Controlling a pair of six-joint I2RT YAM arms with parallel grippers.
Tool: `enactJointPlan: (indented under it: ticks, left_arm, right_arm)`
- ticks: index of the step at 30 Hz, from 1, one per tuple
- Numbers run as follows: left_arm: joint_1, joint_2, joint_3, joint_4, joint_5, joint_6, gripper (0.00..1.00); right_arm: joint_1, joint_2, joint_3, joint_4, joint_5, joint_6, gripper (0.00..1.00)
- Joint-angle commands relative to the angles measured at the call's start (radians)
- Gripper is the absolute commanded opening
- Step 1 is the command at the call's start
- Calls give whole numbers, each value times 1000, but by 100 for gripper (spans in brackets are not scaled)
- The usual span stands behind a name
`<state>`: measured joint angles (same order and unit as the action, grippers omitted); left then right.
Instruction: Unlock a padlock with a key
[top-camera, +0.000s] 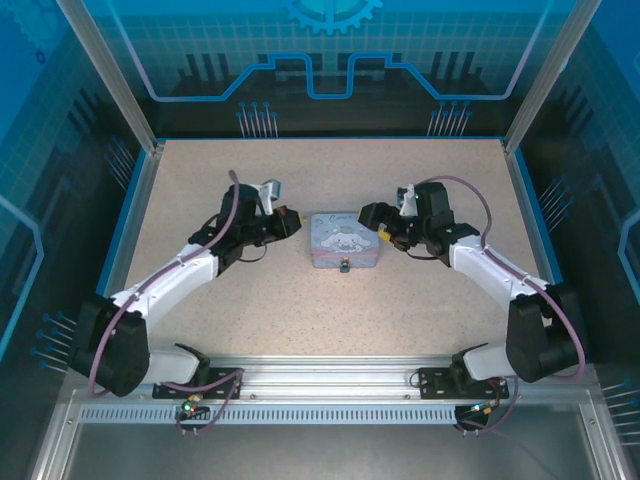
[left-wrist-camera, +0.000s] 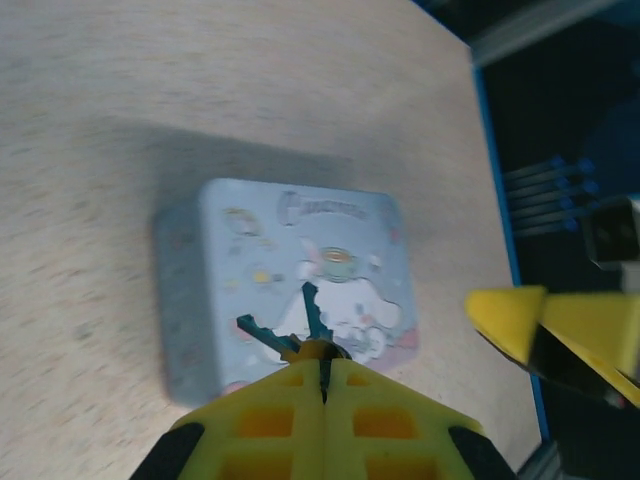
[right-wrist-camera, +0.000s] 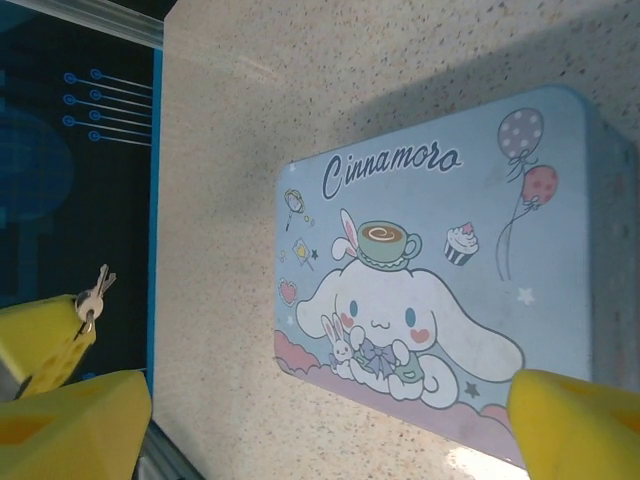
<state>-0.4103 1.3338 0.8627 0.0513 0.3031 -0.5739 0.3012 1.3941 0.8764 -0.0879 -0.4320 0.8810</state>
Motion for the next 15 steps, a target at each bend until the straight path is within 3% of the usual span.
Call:
enactJointPlan:
  ticks: [1, 7, 15]
  left_arm:
    - [-60, -6, -70, 285, 0, 201, 0]
    - [-86, 34, -275, 835, -107, 291, 0]
    - [-119, 115, -215, 880, -105, 274, 0]
  right_arm:
    - [13, -1, 31, 61, -40, 91, 91]
    - [19, -8, 17, 104, -28, 185, 86]
    - [75, 28, 22, 171, 0, 285, 81]
